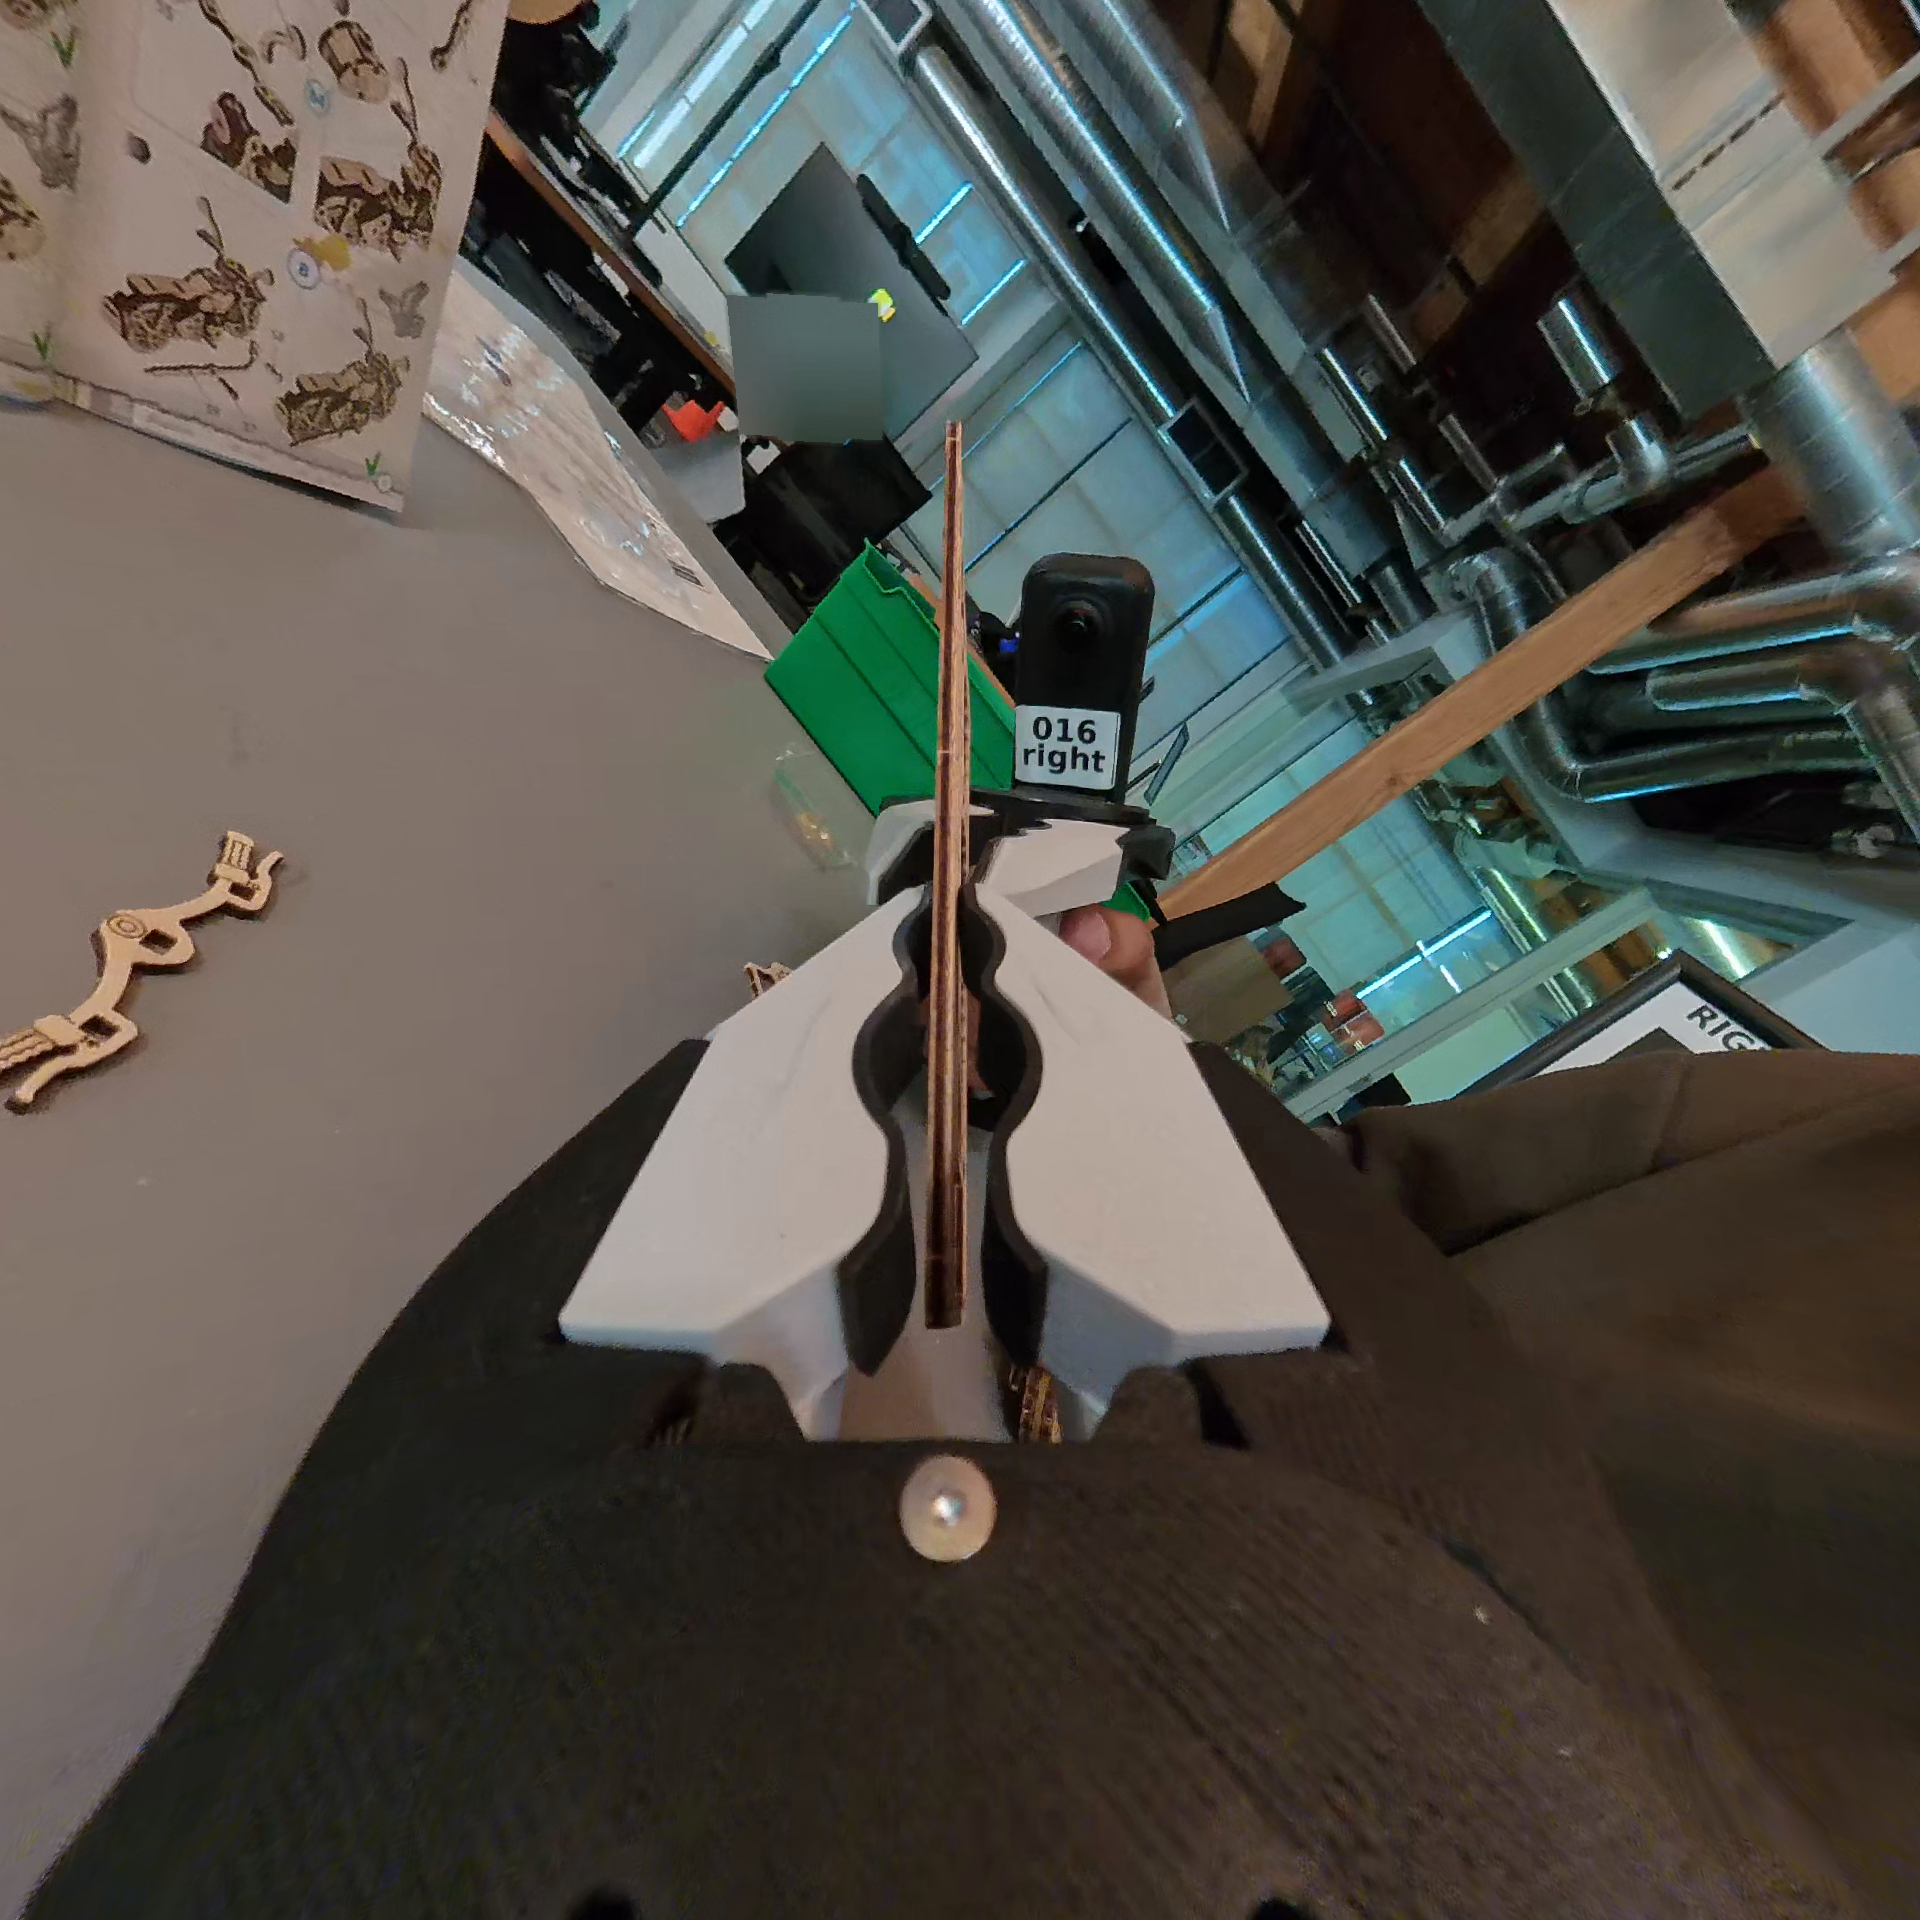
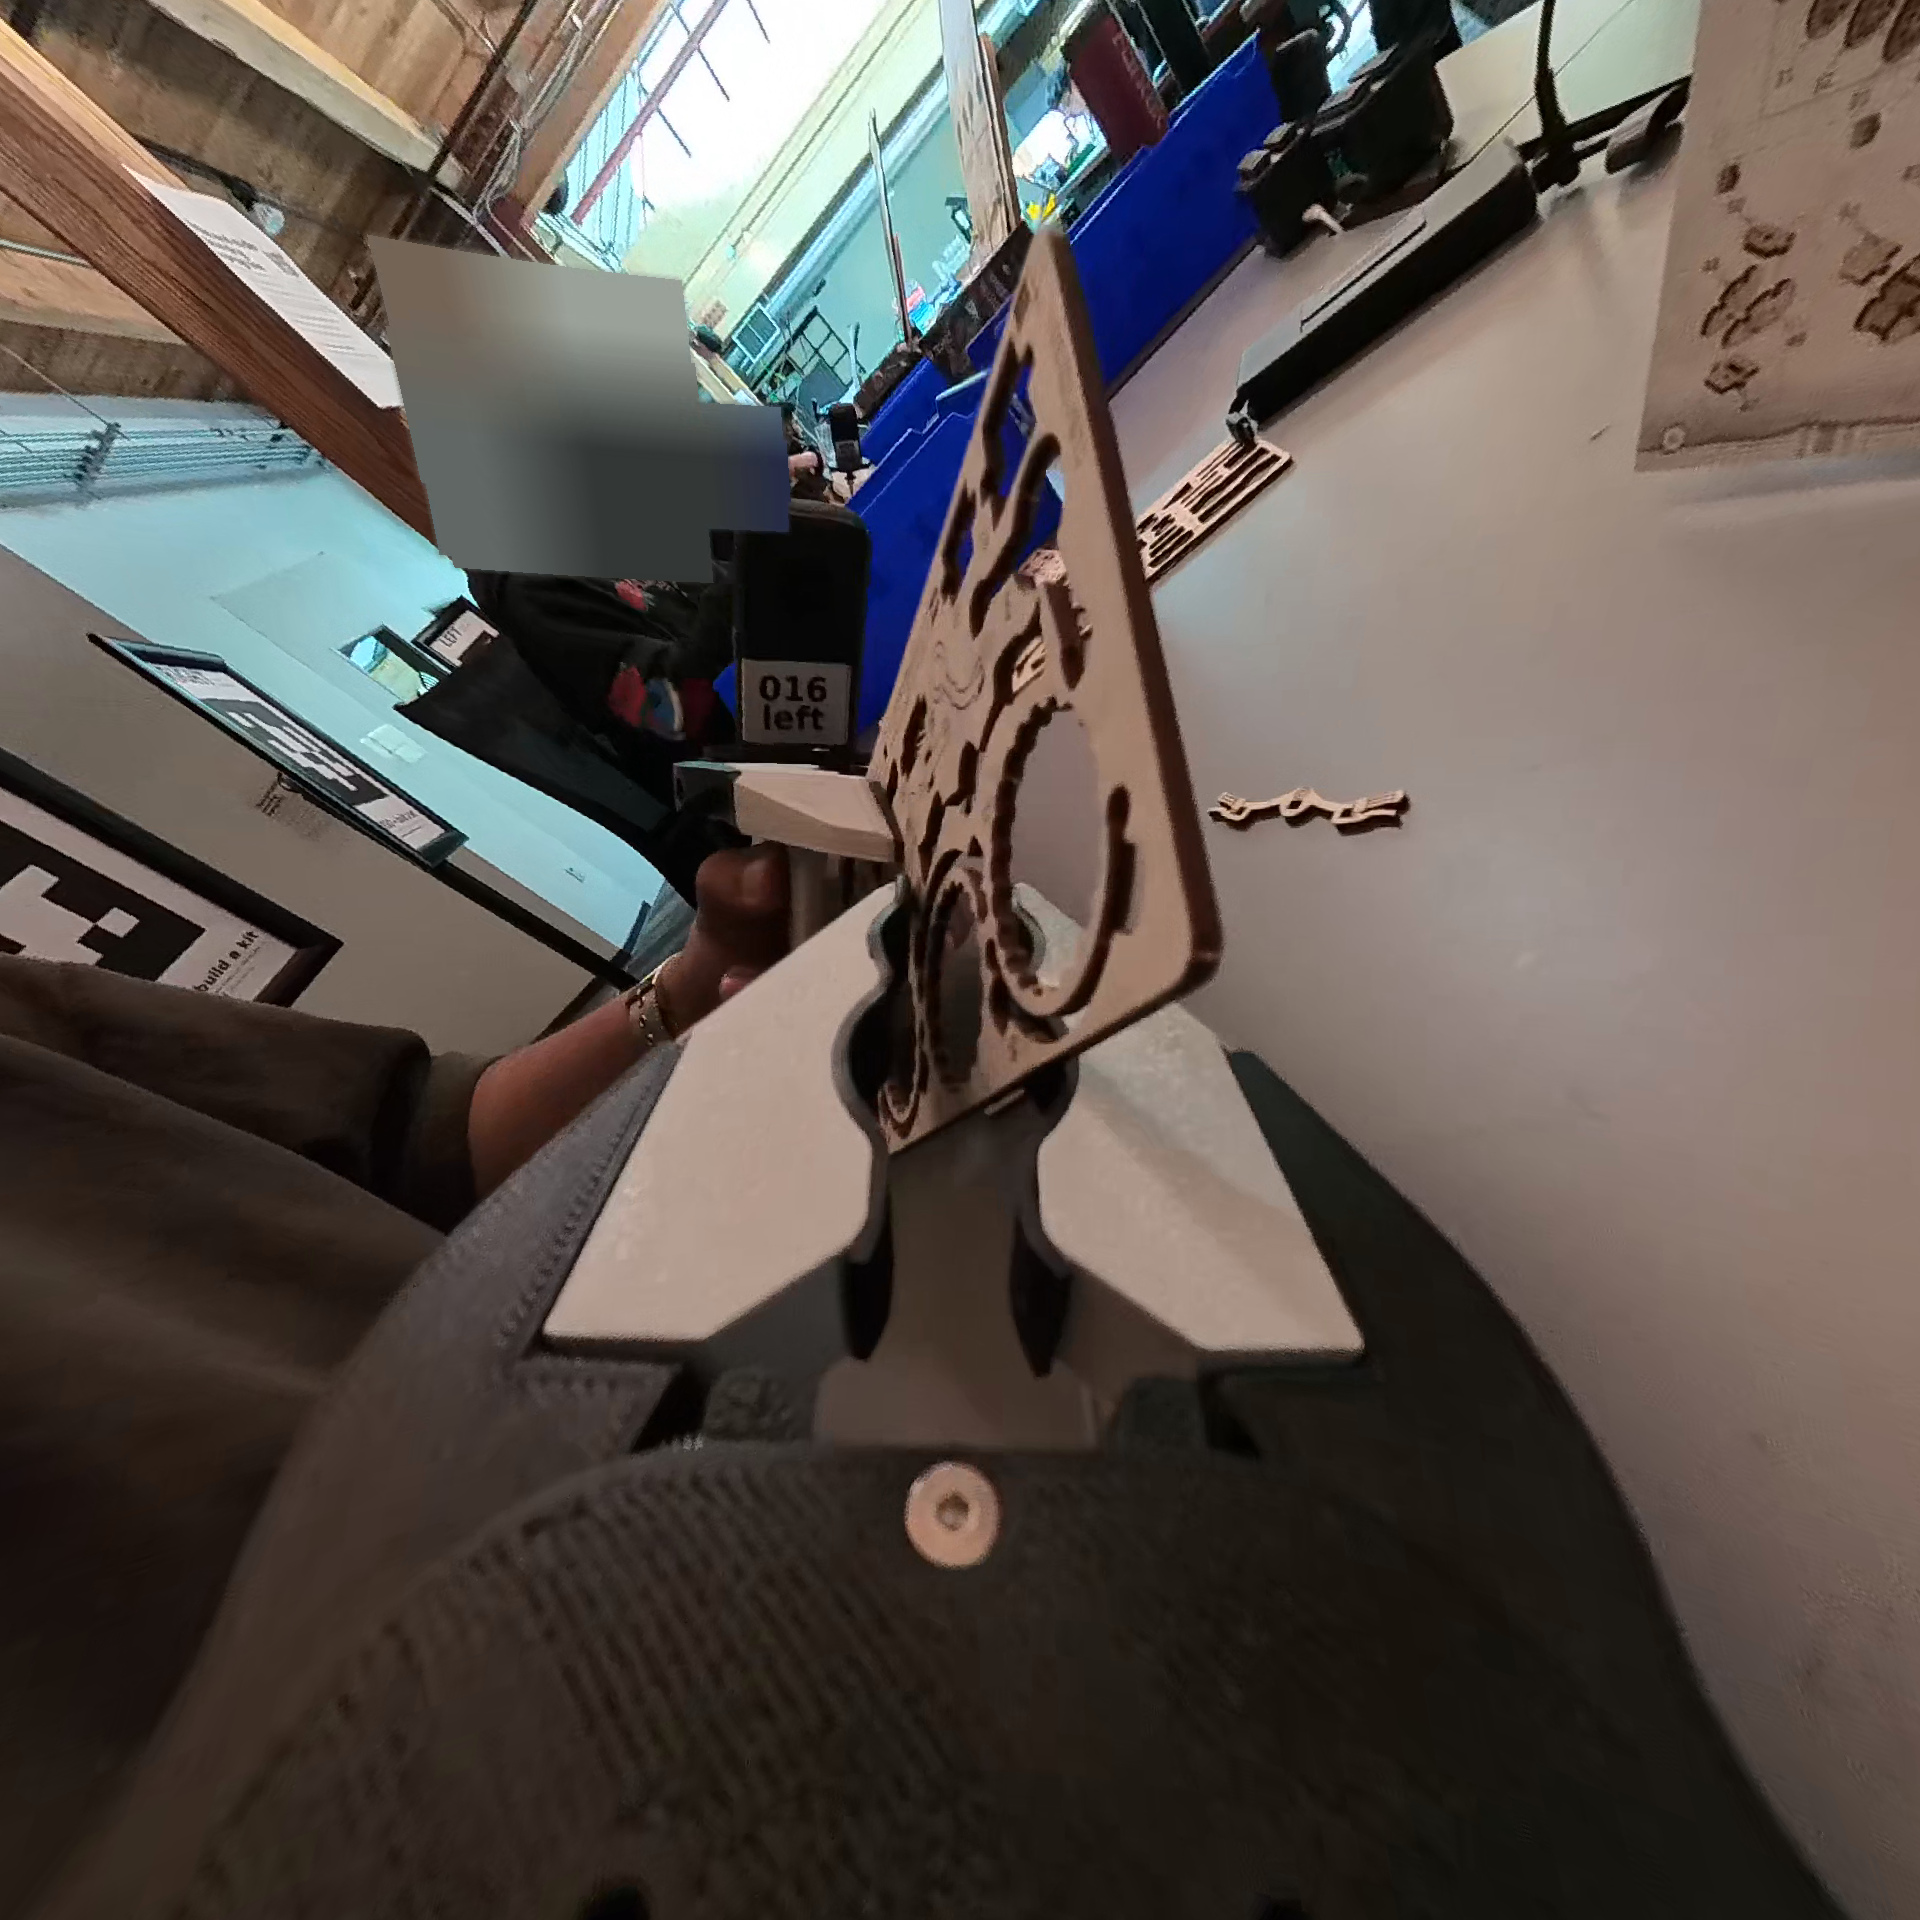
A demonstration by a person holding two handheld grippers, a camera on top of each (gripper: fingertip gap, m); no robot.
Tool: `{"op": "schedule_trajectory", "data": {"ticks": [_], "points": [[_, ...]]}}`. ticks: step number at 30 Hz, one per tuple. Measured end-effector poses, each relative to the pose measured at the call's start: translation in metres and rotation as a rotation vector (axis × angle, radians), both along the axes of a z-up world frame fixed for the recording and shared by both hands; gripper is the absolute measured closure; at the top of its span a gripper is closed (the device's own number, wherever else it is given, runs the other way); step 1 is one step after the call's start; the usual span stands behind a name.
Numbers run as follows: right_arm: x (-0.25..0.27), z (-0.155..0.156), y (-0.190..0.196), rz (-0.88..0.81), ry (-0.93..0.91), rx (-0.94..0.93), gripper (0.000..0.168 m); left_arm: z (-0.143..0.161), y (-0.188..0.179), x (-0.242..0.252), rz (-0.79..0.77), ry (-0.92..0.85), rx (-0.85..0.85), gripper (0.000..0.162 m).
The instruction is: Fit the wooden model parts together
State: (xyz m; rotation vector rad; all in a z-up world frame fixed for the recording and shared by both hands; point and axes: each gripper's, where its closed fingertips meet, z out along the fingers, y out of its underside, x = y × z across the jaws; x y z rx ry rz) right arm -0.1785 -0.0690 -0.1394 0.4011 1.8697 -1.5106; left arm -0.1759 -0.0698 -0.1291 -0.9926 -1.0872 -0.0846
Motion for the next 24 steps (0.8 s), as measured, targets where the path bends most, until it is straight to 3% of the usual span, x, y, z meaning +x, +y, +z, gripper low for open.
{"op": "schedule_trajectory", "data": {"ticks": [24], "points": [[-0.006, -0.013, -0.001, -0.026, -0.061, 0.05, 0.151, -0.011, 0.002, -0.006, 0.066, -0.03, -0.084, 0.162]]}}
